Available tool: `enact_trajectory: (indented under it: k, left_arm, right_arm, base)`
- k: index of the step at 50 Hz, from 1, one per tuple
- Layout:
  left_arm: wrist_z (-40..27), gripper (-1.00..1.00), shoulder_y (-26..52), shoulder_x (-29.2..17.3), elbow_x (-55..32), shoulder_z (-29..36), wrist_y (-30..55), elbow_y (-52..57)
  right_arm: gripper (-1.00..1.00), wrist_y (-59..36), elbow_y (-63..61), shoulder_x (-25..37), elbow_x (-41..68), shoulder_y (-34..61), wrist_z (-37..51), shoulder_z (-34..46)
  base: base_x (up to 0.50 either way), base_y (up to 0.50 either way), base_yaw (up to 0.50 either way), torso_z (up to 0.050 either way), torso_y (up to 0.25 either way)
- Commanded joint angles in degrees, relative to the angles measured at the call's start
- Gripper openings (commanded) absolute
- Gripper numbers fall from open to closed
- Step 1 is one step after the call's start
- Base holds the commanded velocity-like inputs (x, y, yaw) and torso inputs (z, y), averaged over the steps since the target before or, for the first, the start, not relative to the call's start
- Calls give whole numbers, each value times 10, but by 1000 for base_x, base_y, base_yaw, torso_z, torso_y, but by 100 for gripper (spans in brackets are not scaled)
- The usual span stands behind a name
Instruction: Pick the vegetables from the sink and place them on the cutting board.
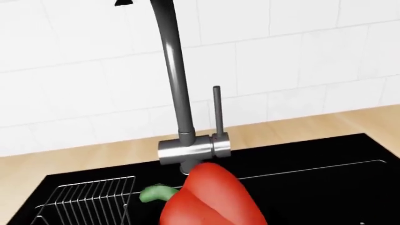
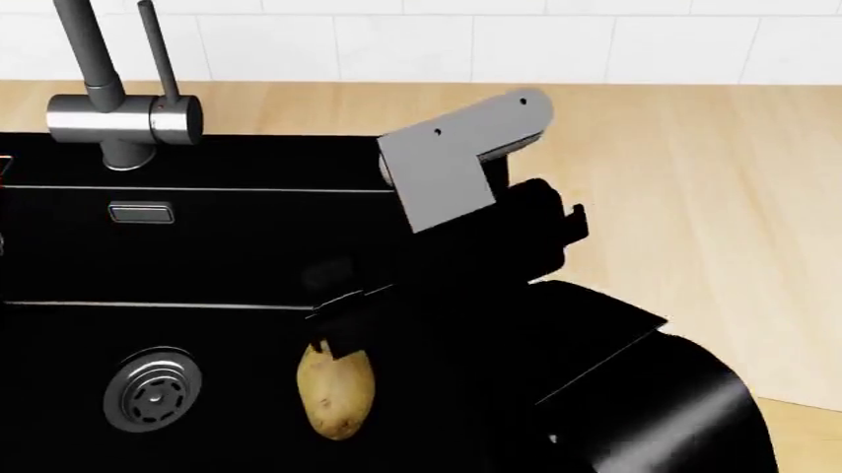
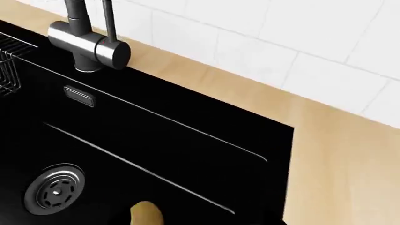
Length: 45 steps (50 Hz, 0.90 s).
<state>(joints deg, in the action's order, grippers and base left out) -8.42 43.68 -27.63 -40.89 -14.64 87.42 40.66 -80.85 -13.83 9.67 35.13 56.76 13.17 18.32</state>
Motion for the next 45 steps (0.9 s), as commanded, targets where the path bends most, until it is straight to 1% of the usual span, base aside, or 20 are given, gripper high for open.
enact_trajectory:
  k: [1, 9, 14, 17, 20, 23, 26, 29, 38, 45]
  left_arm:
    - [6, -100, 4, -4, -21, -23, 0, -4]
    - [10, -100, -7, -18, -27, -27, -18, -11]
    - [23, -100, -29, -30, -6, -8, -69, -38]
    - [20, -100, -29, -30, -6, -6, -69, -38]
    - [20, -100, -29, -30, -9, -7, -70, -39]
    - [22, -100, -30, -32, -10, -5, -72, -39]
    - [18, -100, -29, -31, -12, -7, -68, -40]
    - [16, -100, -29, -31, -12, -8, -68, -40]
    - [14, -100, -31, -32, -13, -7, -76, -40]
    - [14, -100, -31, -34, -17, -5, -77, -41]
  right_arm:
    - [100, 93, 315, -70, -34, 103, -90, 136]
    - [100, 171, 452, -93, -50, 106, -108, 176]
    - [100, 170, 452, -89, -33, 91, -87, 190]
    - [100, 168, 448, -83, -25, 83, -75, 182]
    - [100, 178, 467, -90, -22, 87, -86, 197]
    - [100, 208, 504, -96, 8, 108, -106, 257]
    - [100, 226, 522, -96, 48, 122, -101, 295]
    - [100, 240, 532, -95, 66, 133, -101, 316]
    - [100, 264, 526, -84, 87, 132, -88, 323]
    - [100, 266, 528, -83, 92, 126, -84, 331]
  base:
    - [0, 0, 0, 0, 0]
    - [0, 0, 0, 0, 0]
    - [0, 0, 0, 0, 0]
    - [0, 0, 0, 0, 0]
    - [0, 0, 0, 0, 0]
    - [0, 0, 0, 0, 0]
    - [0, 0, 0, 0, 0]
    - [0, 0, 0, 0, 0]
    - [0, 0, 0, 0, 0]
    - [0, 0, 0, 0, 0]
